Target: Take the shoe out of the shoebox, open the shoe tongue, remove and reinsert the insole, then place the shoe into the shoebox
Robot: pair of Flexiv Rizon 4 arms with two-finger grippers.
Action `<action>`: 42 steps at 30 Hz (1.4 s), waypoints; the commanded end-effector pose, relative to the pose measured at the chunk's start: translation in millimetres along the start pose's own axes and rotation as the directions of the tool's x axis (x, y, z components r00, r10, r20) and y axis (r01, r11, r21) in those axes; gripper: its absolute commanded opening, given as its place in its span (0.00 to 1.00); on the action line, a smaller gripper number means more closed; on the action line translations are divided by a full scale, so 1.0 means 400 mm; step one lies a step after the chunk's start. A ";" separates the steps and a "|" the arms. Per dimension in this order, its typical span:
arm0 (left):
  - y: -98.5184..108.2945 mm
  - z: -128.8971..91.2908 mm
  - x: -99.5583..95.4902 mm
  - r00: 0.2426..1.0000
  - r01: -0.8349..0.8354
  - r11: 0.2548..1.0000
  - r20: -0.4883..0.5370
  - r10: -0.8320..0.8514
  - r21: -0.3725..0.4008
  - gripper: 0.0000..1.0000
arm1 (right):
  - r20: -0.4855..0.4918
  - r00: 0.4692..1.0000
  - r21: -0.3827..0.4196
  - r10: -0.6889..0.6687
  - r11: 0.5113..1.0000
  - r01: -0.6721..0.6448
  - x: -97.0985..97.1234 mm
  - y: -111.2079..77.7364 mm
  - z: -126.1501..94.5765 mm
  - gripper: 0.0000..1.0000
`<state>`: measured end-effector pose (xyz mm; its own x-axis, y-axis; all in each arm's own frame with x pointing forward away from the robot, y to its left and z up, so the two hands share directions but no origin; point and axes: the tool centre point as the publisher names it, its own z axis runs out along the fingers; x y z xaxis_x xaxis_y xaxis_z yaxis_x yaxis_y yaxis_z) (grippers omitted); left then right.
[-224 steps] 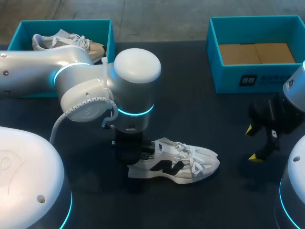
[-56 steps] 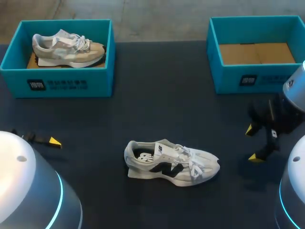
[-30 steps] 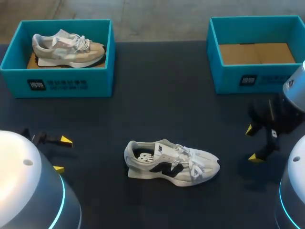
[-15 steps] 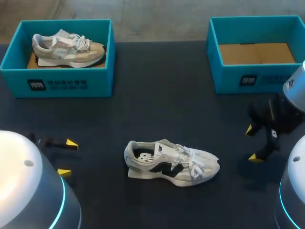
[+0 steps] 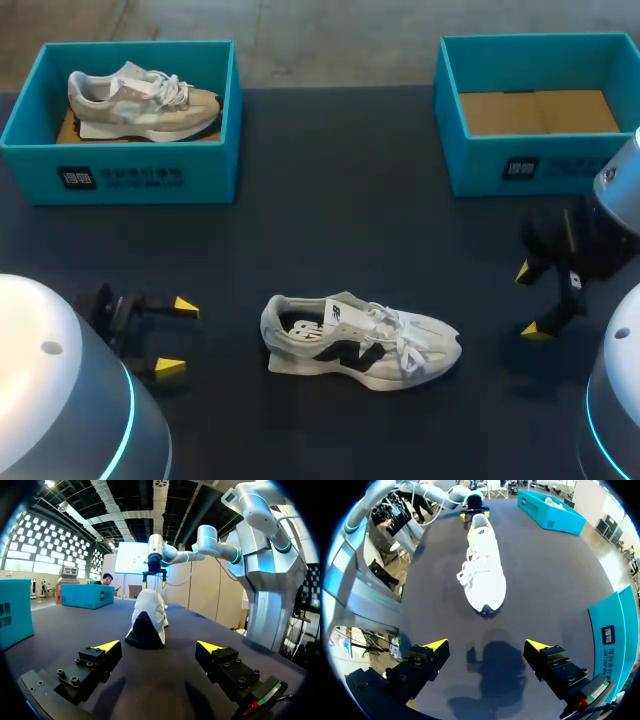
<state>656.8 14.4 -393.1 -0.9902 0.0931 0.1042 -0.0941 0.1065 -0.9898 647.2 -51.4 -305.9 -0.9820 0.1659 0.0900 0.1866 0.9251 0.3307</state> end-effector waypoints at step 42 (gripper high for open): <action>0.011 0.224 -0.035 1.000 0.020 0.998 -0.024 -0.018 0.051 1.00 | 0.003 1.000 0.000 0.000 1.000 0.000 0.004 -0.001 -0.001 1.00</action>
<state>660.1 -71.5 -407.5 -0.9859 0.1111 0.1254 -0.1202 0.0518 -0.9914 647.2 -51.4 -305.9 -0.9820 0.1659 0.0900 0.1866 0.9251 0.3308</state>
